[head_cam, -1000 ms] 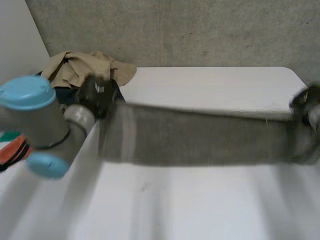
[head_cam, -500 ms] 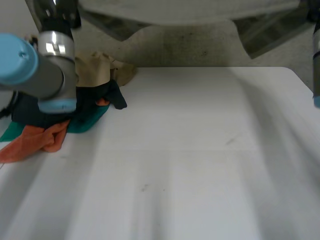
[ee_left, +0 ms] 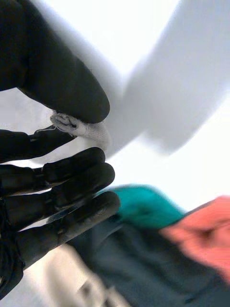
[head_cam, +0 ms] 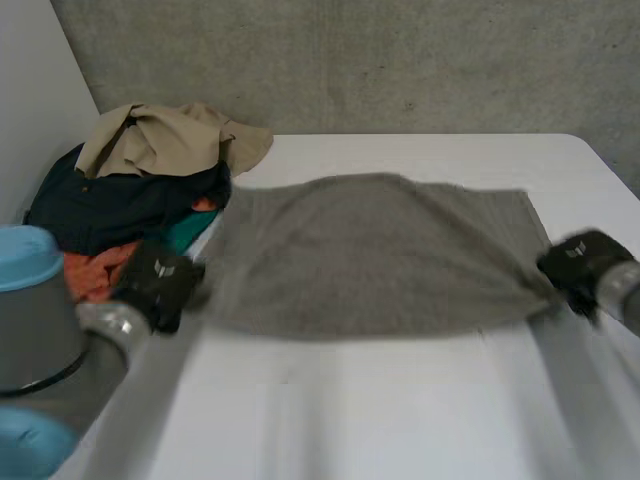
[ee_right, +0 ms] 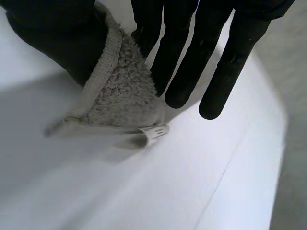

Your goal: Fold the laundry.

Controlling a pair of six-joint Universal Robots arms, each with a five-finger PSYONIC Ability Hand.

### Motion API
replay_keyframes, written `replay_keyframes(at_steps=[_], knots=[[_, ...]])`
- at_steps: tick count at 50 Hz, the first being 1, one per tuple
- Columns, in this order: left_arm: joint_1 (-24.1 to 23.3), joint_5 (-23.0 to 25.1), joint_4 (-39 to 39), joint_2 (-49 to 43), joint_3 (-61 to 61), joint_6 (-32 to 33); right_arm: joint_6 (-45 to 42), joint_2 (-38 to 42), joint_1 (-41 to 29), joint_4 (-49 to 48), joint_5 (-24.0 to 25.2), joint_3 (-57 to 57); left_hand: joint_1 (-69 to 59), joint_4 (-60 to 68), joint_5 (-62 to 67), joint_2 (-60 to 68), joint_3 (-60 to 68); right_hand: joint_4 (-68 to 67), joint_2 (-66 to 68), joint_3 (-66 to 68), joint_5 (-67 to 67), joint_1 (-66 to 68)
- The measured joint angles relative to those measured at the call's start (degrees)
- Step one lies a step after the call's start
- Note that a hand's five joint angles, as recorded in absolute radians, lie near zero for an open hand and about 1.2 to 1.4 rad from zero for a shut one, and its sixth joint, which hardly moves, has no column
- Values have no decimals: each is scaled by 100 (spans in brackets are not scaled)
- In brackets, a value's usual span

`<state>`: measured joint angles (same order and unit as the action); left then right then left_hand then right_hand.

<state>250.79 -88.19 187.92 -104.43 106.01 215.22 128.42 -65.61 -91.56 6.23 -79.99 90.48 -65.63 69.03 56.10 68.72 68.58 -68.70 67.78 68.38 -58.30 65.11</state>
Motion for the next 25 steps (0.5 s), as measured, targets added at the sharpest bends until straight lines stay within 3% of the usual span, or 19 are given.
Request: replay_keyframes(at_steps=[6, 10, 15, 17, 25], knots=[[223, -19, -1665, 928, 679, 703, -1715, -778, 730, 1696, 21, 695, 0, 0, 0, 0, 0, -1, 0, 0, 0, 0], [309, 28, -1929, 1094, 719, 917, -2138, -876, 918, 1831, 4, 767, 0, 0, 0, 0, 0, -1, 0, 0, 0, 0], [348, 113, -1659, 938, 481, 933, -2022, -782, 876, 1570, 12, 609, 0, 0, 0, 0, 0, -1, 0, 0, 0, 0], [316, 174, -1015, 549, 93, 776, -1565, -432, 672, 1023, 35, 232, 0, 0, 0, 0, 0, -1, 0, 0, -2, 0], [46, 123, 299, -671, -1057, 200, -883, 511, 62, -226, -66, -705, 0, 0, 0, 0, 0, -2, 0, 0, -33, 0]])
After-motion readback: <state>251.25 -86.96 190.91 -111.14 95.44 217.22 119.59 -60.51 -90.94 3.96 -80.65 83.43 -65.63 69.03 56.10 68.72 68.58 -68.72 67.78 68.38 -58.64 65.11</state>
